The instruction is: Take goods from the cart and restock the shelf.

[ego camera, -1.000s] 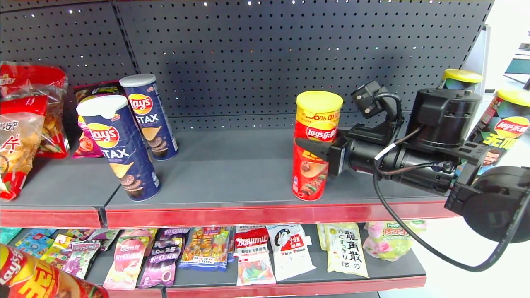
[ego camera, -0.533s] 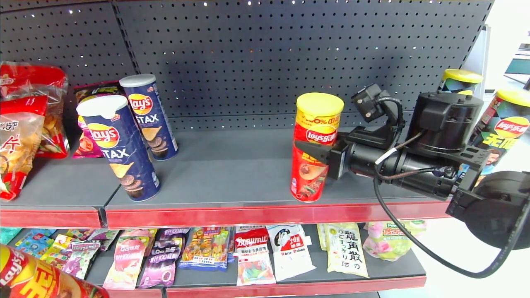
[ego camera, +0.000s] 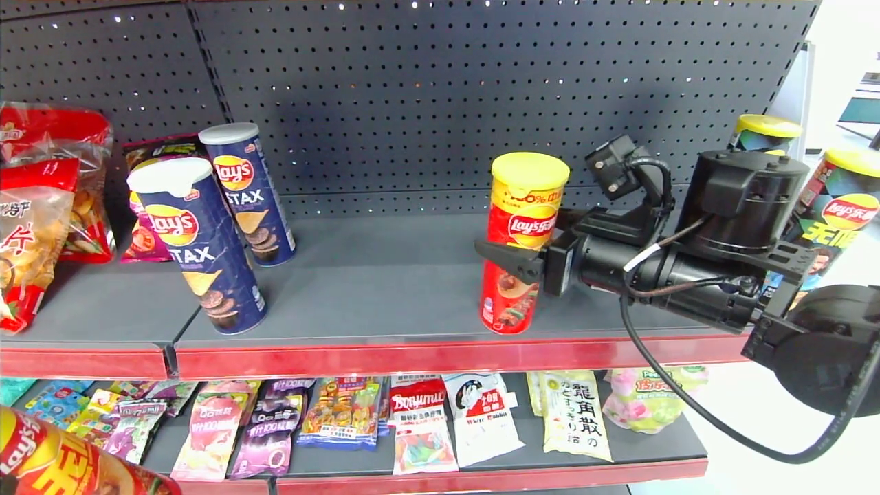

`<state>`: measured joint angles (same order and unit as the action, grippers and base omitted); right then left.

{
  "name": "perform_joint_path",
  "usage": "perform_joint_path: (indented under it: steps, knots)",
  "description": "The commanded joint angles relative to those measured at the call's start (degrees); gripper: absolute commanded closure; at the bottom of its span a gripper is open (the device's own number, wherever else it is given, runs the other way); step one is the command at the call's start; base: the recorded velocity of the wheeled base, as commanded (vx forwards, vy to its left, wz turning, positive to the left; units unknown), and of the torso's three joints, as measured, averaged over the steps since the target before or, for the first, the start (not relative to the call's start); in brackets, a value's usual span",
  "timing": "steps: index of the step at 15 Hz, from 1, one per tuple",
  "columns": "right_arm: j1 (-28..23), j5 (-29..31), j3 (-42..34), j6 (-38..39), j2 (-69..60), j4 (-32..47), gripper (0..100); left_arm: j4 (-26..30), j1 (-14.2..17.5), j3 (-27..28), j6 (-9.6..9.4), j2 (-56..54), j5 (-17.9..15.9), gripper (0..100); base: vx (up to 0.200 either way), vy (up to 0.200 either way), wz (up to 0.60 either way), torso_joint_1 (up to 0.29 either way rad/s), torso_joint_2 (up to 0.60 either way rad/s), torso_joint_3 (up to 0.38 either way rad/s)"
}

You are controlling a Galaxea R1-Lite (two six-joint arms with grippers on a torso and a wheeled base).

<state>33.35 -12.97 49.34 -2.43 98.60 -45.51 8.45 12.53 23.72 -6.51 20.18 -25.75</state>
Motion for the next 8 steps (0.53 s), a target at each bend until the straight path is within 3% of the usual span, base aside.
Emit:
perform_joint_path:
  steps: [1,7,8]
  knots:
    - [-0.1,2.3,-1.8,0.0,-2.2,0.0,0,0.0,0.0,0.1,-0.08,0.1,-0.1,100,0.0,0.0,0.0,0.0,0.0,0.0]
    - [-2.2,4.3,-12.9,0.0,-12.2,0.0,0,0.0,0.0,0.1,-0.08,0.7,-0.5,100,0.0,0.0,0.0,0.0,0.0,0.0]
    - [-2.5,4.3,-14.5,0.0,-14.1,0.0,0,0.0,0.0,0.1,-0.87,1.2,-0.6,100,0.0,0.0,0.0,0.0,0.0,0.0]
